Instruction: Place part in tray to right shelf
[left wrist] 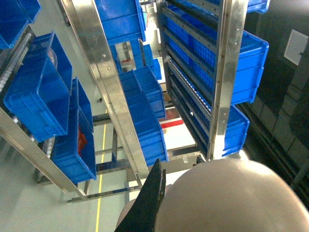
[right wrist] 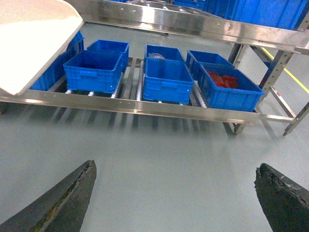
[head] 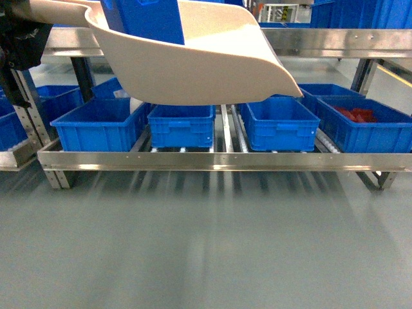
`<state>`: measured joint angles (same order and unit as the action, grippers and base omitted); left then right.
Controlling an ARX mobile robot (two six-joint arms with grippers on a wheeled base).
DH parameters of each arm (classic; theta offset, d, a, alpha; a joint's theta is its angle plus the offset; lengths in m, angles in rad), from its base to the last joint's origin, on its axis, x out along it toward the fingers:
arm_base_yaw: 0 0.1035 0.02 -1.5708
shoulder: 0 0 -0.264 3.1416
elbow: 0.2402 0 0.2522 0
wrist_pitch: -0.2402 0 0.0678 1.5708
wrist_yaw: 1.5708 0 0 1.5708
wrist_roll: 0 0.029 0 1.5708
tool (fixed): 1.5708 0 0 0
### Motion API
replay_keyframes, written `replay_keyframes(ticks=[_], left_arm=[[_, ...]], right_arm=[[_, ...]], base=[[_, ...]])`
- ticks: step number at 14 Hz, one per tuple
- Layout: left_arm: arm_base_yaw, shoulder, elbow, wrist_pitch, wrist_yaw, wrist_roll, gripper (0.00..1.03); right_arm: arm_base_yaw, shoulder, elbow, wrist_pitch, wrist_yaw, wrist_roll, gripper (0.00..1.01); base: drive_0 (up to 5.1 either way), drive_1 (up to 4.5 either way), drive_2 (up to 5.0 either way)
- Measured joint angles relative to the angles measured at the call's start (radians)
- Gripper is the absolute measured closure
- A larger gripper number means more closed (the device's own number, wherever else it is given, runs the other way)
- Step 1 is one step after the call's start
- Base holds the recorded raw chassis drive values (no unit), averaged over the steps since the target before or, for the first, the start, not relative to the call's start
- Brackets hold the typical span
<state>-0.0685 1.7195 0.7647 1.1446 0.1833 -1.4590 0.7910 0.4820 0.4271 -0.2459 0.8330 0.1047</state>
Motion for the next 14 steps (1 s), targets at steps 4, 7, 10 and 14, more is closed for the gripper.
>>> replay_keyframes(ticks=[4, 7, 10, 14], left_arm=[[-0.003, 0.0, 0.0, 0.0, 0.0, 0.0, 0.89], [-0.002, 0.0, 0.0, 0.0, 0.0, 0.0, 0.89], [-0.002, 0.0, 0.0, 0.0, 0.0, 0.0, 0.89], [-0.002, 0.0, 0.0, 0.002, 0.0, 0.0, 0.89]], right_arm=[[0.0, 0.0, 0.0, 0.0, 0.0, 0.0, 0.03], [0.0, 0.0, 0.0, 0.0, 0.0, 0.0, 0.03], [0.0, 0.0, 0.0, 0.0, 0.0, 0.0, 0.03], [0.0, 0.0, 0.0, 0.001, 0.0, 0.0, 0.03]], base=[[0.0, 0.0, 0.0], [0.0, 0.0, 0.0], [0.0, 0.0, 0.0], [0.0, 0.0, 0.0]])
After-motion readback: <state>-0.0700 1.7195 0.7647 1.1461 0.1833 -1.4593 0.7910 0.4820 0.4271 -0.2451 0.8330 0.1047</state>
